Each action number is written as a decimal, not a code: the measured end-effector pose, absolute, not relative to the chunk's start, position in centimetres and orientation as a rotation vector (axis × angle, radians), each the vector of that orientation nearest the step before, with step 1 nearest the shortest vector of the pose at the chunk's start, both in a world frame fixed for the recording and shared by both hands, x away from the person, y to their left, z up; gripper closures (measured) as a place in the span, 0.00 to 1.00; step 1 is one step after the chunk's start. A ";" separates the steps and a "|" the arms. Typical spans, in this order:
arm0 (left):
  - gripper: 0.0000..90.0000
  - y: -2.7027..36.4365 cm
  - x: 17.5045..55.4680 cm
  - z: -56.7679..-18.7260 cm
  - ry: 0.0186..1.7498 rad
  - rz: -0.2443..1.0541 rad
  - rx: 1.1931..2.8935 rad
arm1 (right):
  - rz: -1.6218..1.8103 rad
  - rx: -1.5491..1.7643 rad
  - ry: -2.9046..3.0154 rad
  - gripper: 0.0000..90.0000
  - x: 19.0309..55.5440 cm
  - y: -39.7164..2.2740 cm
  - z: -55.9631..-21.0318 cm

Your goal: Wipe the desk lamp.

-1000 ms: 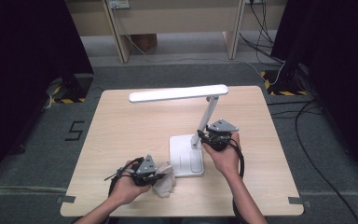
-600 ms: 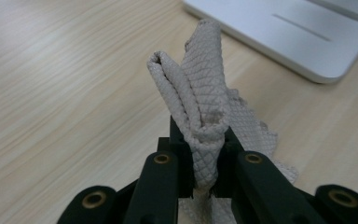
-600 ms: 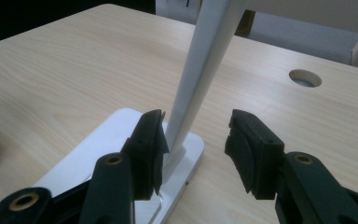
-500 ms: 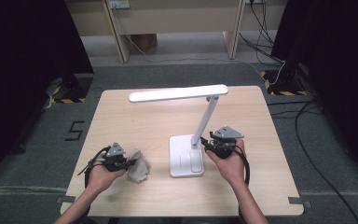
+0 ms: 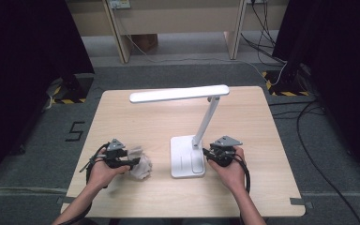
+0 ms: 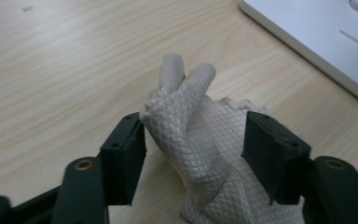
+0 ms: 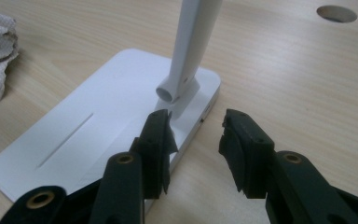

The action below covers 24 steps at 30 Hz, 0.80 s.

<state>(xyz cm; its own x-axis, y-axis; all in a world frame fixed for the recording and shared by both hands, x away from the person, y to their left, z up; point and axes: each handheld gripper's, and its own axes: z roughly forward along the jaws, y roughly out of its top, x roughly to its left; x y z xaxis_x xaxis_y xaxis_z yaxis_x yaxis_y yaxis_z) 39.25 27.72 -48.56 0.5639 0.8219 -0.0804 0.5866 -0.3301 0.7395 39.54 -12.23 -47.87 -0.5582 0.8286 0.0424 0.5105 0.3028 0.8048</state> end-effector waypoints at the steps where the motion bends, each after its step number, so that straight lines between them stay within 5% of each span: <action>1: 0.38 27.8 39.2 -48.2 1.128 0.406 2.035 | 1.135 1.205 2.199 0.70 39.5 -12.2 -48.0; 12: 0.37 27.5 38.2 -45.5 1.086 0.431 1.988 | 1.107 1.235 2.239 0.76 39.3 -12.2 -48.7; 24: 0.52 24.0 37.5 -44.8 0.966 0.352 2.002 | 1.042 1.242 2.290 0.95 38.9 -12.3 -49.4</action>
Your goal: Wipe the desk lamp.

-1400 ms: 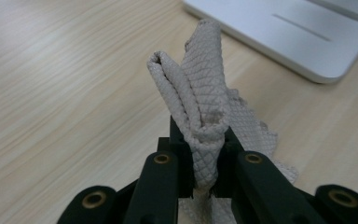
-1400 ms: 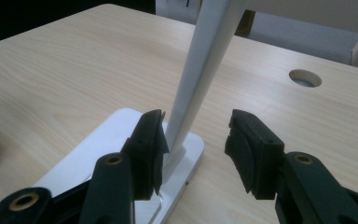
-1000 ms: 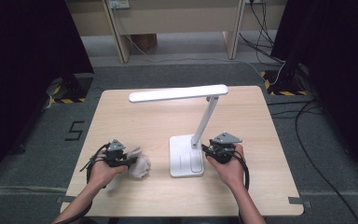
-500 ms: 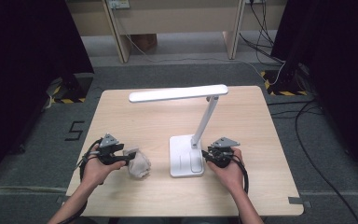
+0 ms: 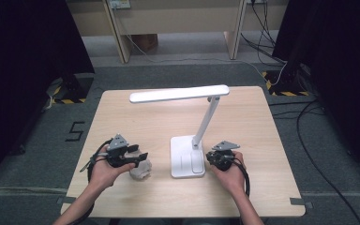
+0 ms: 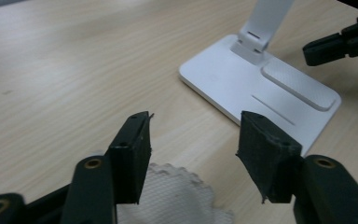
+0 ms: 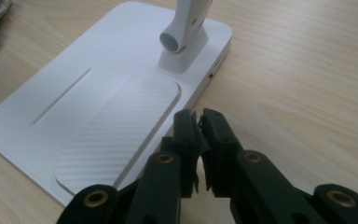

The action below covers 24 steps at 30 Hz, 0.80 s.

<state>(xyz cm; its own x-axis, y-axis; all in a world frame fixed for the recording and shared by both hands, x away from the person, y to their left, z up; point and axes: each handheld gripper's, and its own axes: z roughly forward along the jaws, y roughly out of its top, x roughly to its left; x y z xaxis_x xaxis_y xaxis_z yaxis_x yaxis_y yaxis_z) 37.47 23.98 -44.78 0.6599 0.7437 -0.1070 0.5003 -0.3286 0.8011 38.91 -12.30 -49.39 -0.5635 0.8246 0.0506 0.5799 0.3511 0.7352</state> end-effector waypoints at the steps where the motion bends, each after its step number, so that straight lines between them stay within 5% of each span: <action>1: 0.56 23.5 37.4 -45.1 0.957 0.334 2.017 | 1.038 1.238 2.293 0.97 38.9 -12.3 -49.5; 6: 0.82 21.3 37.3 -47.0 0.936 0.229 2.106 | 1.027 1.241 2.306 1.00 38.6 -12.4 -49.9; 11: 0.94 19.6 37.3 -48.3 0.934 0.179 2.162 | 1.018 1.236 2.327 1.00 38.4 -12.2 -50.1; 24: 1.00 17.1 37.6 -49.9 0.921 0.185 2.222 | 1.013 1.238 2.353 1.00 38.1 -11.9 -50.5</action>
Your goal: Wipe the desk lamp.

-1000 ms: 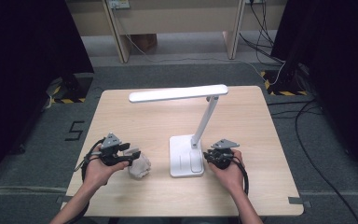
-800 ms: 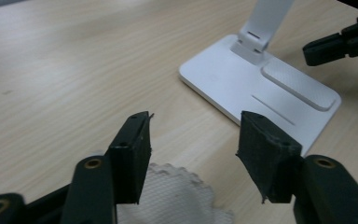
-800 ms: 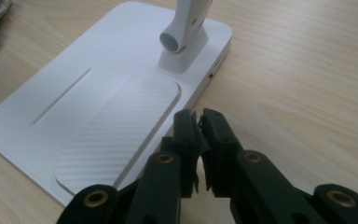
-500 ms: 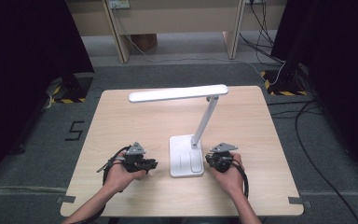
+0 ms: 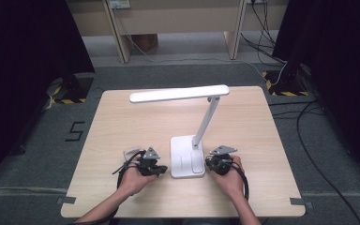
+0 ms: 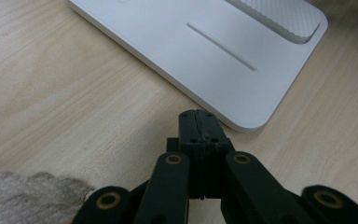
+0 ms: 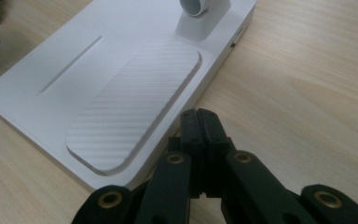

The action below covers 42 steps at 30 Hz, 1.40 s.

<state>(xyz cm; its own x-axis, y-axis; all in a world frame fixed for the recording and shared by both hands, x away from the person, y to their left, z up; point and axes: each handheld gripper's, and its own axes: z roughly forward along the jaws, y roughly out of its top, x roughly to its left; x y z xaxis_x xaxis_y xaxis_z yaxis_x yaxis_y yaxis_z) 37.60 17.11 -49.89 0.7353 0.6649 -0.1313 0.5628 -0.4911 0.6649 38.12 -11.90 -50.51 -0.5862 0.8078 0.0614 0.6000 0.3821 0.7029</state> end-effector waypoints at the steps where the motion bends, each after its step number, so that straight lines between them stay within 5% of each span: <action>1: 1.00 17.0 37.6 -50.0 0.922 0.187 2.225 | 1.009 1.240 2.358 1.00 38.1 -11.9 -50.6; 30: 0.99 17.2 37.9 -50.4 0.923 0.203 2.244 | 1.018 1.186 2.396 1.00 37.0 -10.6 -50.9; 36: 0.98 17.3 37.7 -50.4 0.923 0.187 2.239 | 1.010 1.186 2.383 0.93 37.0 -10.8 -50.9; 42: 0.85 17.9 37.2 -49.3 0.908 0.221 2.167 | 1.032 1.185 2.340 0.79 36.9 -11.2 -50.7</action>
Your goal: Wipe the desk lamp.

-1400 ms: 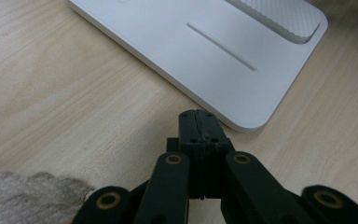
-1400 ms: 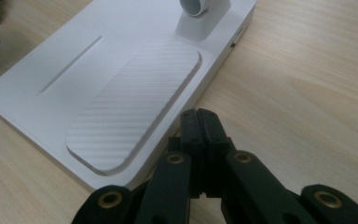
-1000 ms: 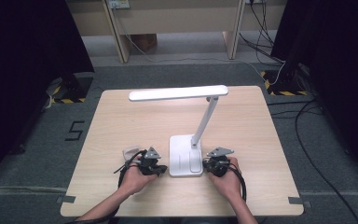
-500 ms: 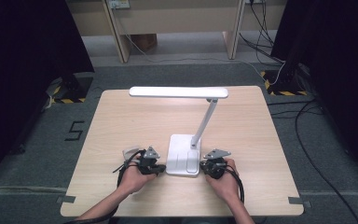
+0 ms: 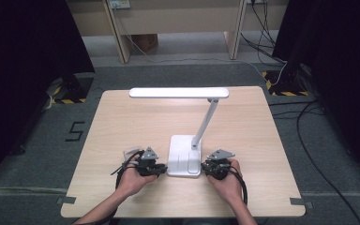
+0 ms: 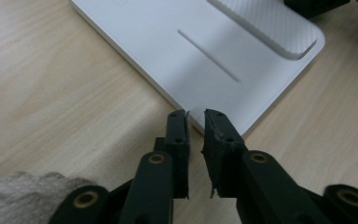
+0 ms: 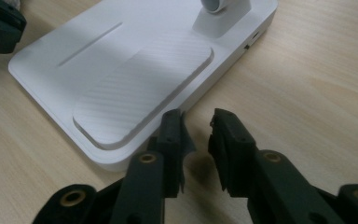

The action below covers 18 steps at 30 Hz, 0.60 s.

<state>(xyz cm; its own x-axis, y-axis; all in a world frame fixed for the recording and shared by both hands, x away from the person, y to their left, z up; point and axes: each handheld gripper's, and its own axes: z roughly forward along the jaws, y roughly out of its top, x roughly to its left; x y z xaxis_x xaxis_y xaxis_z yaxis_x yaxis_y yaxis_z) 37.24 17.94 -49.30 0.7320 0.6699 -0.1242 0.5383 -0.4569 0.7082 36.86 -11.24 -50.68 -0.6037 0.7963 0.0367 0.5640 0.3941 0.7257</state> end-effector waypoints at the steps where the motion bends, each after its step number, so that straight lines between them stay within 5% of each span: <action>1: 0.82 18.1 37.2 -49.1 0.903 0.225 2.155 | 1.043 1.193 2.329 0.77 36.8 -11.4 -50.6; 9: 0.60 21.1 36.0 -47.3 0.901 0.336 2.073 | 1.061 1.193 2.291 0.71 35.9 -12.7 -49.7; 18: 0.51 25.3 34.3 -46.4 0.945 0.398 1.975 | 1.073 1.220 2.233 0.68 34.7 -14.9 -49.2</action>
